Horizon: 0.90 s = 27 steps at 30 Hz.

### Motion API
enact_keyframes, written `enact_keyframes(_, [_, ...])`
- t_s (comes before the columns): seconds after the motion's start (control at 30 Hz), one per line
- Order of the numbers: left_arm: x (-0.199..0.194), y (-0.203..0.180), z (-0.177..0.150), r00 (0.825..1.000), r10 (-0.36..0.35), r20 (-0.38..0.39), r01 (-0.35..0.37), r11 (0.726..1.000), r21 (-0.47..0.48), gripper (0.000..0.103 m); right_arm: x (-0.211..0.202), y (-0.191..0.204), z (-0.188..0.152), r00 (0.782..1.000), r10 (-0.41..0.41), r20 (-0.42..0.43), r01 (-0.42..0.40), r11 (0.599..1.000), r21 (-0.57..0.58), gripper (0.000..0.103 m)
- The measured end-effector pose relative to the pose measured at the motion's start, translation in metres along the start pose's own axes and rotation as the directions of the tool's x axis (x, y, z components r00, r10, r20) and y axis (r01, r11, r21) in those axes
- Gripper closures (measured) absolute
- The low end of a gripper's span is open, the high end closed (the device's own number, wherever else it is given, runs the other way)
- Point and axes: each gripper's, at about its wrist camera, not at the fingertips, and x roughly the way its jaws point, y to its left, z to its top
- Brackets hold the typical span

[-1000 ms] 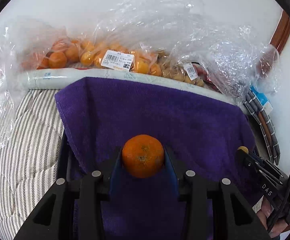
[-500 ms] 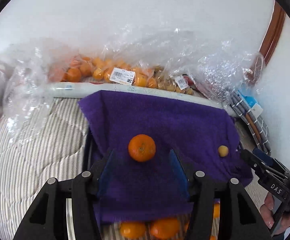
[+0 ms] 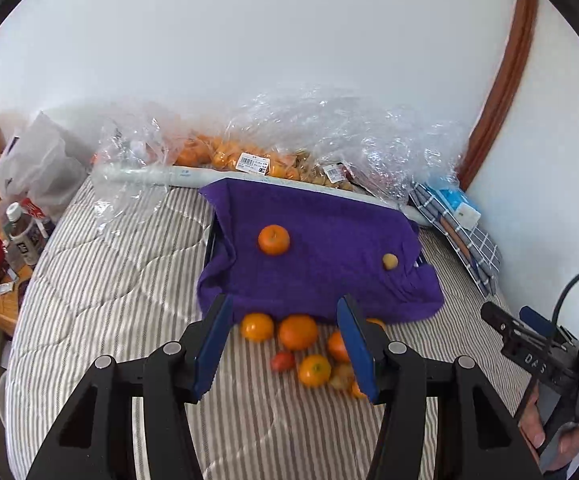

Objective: Organize fruits
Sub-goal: 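Open both grippers to set the orange and yellow fruit on the towel, then grasp a medium orange in front of the towel with the right gripper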

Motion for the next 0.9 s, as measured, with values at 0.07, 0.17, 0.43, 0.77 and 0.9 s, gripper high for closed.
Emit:
enact_keyframes(0.07, [-0.013,0.002,-0.009,1.000,0.003,0.013,-0.003,1.000,0.003,0.051,-0.010,-0.004,-0.008,1.000,-0.011,0.022,0.011,1.000,0.014,0.010])
enact_keyframes(0.17, [-0.030,0.007,-0.022,0.999,0.002,0.034,-0.002,1.000,0.002,0.050,-0.024,-0.007,-0.023,0.999,0.015,0.038,-0.015,1.000,0.013,0.010])
enact_keyframes(0.43, [-0.046,0.021,-0.050,0.998,0.019,0.065,-0.019,1.000,0.002,0.049,-0.033,-0.004,-0.055,0.994,0.106,0.022,-0.106,0.994,-0.014,0.010])
enact_keyframes(0.77, [-0.016,0.057,-0.080,0.998,0.066,0.006,-0.066,0.997,-0.036,0.049,0.003,0.017,-0.092,0.973,0.218,-0.073,-0.220,0.975,-0.015,0.043])
enact_keyframes(0.9, [0.001,0.073,-0.087,0.997,0.071,-0.042,-0.073,0.996,-0.058,0.049,0.013,0.036,-0.099,0.955,0.285,-0.086,-0.290,0.955,-0.052,0.056])
